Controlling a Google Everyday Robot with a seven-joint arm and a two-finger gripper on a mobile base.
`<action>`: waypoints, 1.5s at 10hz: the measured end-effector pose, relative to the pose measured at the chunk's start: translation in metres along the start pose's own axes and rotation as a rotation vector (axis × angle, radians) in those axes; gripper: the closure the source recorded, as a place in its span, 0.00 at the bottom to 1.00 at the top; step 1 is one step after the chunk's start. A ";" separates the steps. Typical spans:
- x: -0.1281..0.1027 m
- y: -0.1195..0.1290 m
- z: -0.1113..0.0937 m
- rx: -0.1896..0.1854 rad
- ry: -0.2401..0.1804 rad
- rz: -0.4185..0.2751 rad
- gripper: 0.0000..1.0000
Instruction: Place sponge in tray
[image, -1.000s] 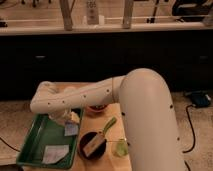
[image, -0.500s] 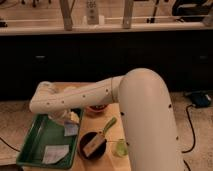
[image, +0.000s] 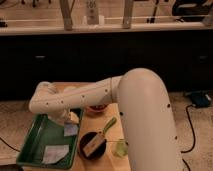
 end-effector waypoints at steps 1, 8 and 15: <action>0.000 -0.003 0.000 0.005 -0.001 -0.008 0.69; 0.000 -0.026 -0.001 0.027 -0.010 -0.078 0.20; 0.010 -0.026 -0.009 0.063 -0.019 -0.064 0.20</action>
